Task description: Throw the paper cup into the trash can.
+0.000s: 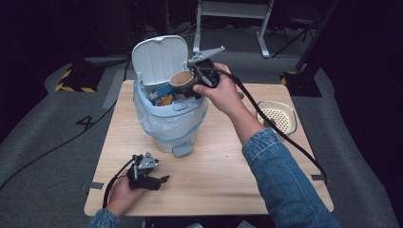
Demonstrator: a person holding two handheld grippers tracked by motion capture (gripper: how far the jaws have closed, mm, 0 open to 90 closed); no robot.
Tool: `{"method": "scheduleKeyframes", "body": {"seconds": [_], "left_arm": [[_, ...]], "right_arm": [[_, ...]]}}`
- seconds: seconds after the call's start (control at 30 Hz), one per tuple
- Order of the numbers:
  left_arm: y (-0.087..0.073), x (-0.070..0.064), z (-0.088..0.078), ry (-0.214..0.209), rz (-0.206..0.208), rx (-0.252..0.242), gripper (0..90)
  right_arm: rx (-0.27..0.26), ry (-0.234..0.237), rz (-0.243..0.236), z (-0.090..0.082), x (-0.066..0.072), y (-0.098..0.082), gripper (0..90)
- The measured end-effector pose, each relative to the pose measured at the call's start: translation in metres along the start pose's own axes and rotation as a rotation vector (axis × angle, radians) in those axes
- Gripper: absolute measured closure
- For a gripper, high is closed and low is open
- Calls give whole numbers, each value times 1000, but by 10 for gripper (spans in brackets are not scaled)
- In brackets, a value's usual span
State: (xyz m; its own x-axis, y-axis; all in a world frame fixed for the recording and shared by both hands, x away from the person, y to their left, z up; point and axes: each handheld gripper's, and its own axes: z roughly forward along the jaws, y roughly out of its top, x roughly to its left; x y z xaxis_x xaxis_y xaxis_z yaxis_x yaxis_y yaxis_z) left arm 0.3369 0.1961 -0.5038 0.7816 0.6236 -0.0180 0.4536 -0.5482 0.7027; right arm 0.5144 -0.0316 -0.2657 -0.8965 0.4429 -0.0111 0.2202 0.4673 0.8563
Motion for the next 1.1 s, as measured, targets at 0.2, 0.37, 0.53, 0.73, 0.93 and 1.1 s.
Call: {"method": "scheduleKeyframes", "body": {"seconds": [0.2, 0.37, 0.53, 0.73, 0.93, 1.1], "left_arm": [[0, 0, 0, 0, 0, 0, 238], [0, 0, 0, 0, 0, 0, 238], [0, 0, 0, 0, 0, 0, 238], [0, 2, 1, 30, -29, 17, 148], [0, 1, 0, 37, -41, 17, 147], [0, -1, 0, 52, -48, 17, 147]], "right_arm": [[43, 24, -89, 7, 2, -1, 159], [31, 23, -109, 7, 7, 1, 158], [12, 17, -110, -1, 8, 2, 159], [-18, -23, -123, -32, 10, 6, 197], [-55, -25, -111, -80, 5, 3, 234], [-43, -55, -114, -120, 1, -7, 273]]}}
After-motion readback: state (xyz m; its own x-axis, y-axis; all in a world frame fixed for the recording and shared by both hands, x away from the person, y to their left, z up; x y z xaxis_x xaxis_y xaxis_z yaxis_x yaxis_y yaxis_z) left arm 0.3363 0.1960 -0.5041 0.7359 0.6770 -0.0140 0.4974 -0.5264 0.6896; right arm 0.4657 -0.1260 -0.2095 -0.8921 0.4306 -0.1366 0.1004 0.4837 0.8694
